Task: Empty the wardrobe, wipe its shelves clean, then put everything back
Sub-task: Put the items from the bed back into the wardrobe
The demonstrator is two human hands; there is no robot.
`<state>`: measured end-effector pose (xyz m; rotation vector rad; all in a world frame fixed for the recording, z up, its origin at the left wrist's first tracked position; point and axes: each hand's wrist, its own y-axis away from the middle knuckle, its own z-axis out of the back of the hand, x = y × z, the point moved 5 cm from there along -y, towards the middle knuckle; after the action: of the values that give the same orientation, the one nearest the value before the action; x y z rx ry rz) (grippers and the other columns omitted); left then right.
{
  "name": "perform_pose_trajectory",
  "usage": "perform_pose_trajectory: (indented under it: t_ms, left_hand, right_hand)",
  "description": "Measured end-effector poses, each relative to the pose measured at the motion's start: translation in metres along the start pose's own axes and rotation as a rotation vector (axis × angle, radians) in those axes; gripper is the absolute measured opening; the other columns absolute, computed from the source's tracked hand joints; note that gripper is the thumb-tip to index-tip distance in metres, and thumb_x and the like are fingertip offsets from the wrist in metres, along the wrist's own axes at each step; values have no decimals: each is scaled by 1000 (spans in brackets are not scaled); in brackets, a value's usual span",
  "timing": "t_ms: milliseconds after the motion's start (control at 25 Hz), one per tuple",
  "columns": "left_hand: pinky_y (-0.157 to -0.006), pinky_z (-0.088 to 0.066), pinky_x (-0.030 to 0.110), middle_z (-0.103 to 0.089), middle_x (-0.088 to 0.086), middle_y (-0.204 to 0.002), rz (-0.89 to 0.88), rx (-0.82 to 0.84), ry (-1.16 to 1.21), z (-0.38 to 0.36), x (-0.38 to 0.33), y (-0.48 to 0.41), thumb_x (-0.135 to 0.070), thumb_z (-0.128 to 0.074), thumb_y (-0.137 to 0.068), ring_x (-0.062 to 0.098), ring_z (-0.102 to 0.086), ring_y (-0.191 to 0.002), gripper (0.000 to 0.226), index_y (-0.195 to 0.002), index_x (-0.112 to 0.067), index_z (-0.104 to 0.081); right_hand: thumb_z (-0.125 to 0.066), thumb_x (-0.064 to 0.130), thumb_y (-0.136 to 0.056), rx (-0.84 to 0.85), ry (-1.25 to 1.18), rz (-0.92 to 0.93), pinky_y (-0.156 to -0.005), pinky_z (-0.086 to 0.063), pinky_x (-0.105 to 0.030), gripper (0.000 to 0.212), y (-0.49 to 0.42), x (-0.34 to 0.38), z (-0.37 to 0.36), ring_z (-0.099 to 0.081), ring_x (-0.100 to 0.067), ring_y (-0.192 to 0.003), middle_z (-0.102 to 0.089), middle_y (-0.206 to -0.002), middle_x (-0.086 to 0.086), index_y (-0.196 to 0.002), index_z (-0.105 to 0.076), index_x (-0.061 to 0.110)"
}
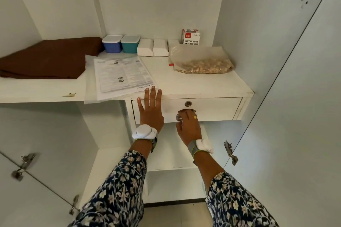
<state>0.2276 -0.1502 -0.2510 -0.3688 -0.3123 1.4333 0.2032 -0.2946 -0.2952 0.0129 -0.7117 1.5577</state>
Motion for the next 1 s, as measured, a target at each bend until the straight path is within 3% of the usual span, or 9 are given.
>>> perform_pose_trajectory:
  t_ms: [120, 280, 520, 640, 760, 1000]
  left_hand:
    - [-112, -20, 56, -23, 11, -156, 13, -33, 2, -4, -3, -1, -14, -71, -60, 33, -21, -144, 103, -148, -13, -19]
    - [-114, -18, 57, -16, 12, -158, 32, -30, -12, -6, -7, 0, -19, -69, -60, 34, -15, -145, 107, -149, -13, -11]
    - [-115, 0, 54, -2, 12, -159, 26, -13, 23, -9, -6, 0, -35, -67, -71, 33, 0, -147, 108, -149, -18, 5]
    - [-115, -6, 55, 0, 10, -160, 37, -15, 6, -7, -6, 2, -40, -57, -83, 31, 1, -147, 94, -150, -17, 5]
    - [-115, -13, 55, 4, 10, -160, 45, -12, -26, -4, -7, 4, -37, -47, -92, 30, 2, -147, 81, -151, -13, 3]
    - [-114, -15, 55, 14, 10, -158, 106, 85, -5, 1, -13, 11, -29, -36, -98, 29, 10, -147, 70, -151, -10, 6]
  right_hand:
    - [-67, 5, -67, -17, -5, -26, -76, -55, -35, 39, 9, -15, -7, -60, -31, -95, -60, -107, -11, -105, -64, 8]
    - [-71, 10, -65, 30, 78, -35, -85, -52, -36, 51, 19, -21, -15, -61, -30, -98, -60, -112, -10, -115, -61, 8]
    - [-72, 30, -65, 89, 184, -115, -71, -49, -32, 31, 2, -6, -9, -61, -28, -83, -61, -99, -10, -88, -65, 11]
    - [-69, 29, -73, 90, 232, -48, -77, -48, -33, 19, -3, -9, -7, -63, -29, -82, -63, -102, -12, -78, -70, 11]
    - [-51, 26, -88, 142, 183, 52, -91, -38, -34, 24, -8, -12, -2, -61, -29, -92, -66, -100, -9, -91, -70, 10]
    - [-38, 31, -96, 193, 237, 102, -89, -32, -33, 31, -10, -10, 5, -57, -26, -98, -67, -97, -6, -97, -65, 15]
